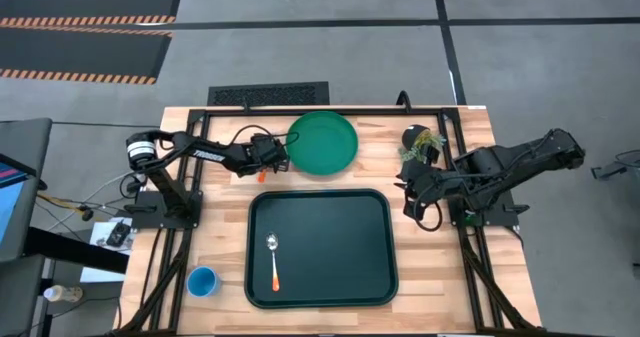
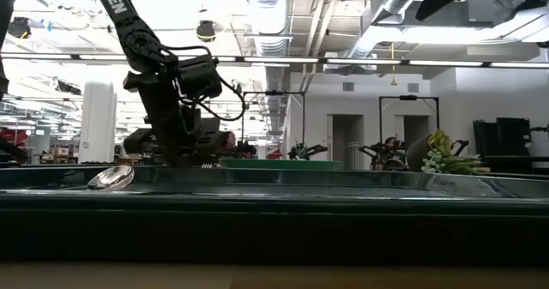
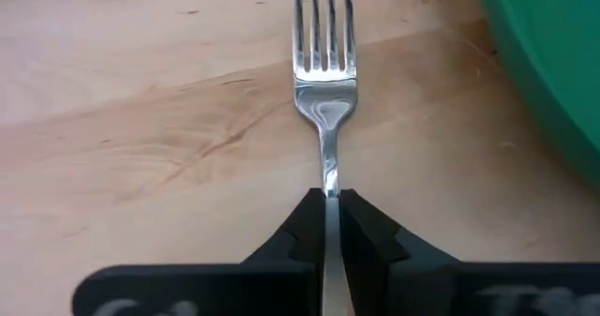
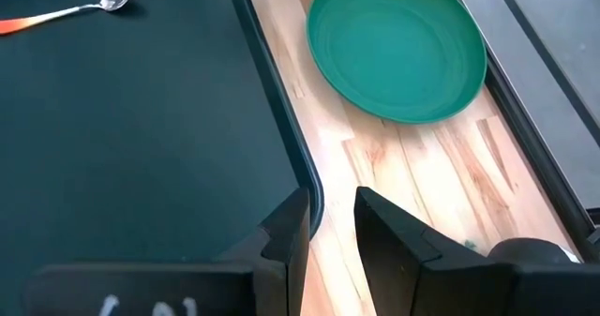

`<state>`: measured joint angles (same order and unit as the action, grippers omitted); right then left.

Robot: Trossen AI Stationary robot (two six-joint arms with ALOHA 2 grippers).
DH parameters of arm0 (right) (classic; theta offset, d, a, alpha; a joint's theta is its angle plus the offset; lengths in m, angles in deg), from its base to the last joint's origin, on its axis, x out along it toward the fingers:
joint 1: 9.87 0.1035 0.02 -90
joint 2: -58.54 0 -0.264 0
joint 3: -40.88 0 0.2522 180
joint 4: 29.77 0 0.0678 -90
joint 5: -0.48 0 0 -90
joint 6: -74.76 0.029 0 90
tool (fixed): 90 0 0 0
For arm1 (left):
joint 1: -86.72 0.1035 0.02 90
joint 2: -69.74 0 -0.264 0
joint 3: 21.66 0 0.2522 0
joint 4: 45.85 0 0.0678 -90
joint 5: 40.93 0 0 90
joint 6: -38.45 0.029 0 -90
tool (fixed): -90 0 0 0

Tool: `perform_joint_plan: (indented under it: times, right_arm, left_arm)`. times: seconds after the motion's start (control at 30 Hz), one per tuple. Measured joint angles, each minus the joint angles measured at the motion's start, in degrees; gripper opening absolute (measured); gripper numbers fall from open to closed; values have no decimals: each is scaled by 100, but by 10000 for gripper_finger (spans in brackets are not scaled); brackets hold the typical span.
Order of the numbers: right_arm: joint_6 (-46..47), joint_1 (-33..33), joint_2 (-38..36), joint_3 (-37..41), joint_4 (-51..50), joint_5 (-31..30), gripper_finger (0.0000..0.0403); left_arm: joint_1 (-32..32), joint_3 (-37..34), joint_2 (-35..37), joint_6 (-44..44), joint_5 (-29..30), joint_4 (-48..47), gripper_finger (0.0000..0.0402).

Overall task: Pick and place plate/cup/fork/spoon on tray
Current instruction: Put the orange fork on the black tray to the left of the orange spoon

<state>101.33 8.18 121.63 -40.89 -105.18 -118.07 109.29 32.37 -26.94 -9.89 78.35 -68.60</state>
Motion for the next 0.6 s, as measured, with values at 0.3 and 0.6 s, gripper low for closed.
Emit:
perform_joint_plan:
  times: [0.3, 0.6]
  right_arm:
    - [0, 0, 0, -2, 94, 0, 113]
    - [0, -2, 0, -2, 92, 0, 113]
  left_arm:
    - [-2, 2, 122, -127, 46, 72, 5]
    - [-147, 9, 1006, -278, -13, 73, 2]
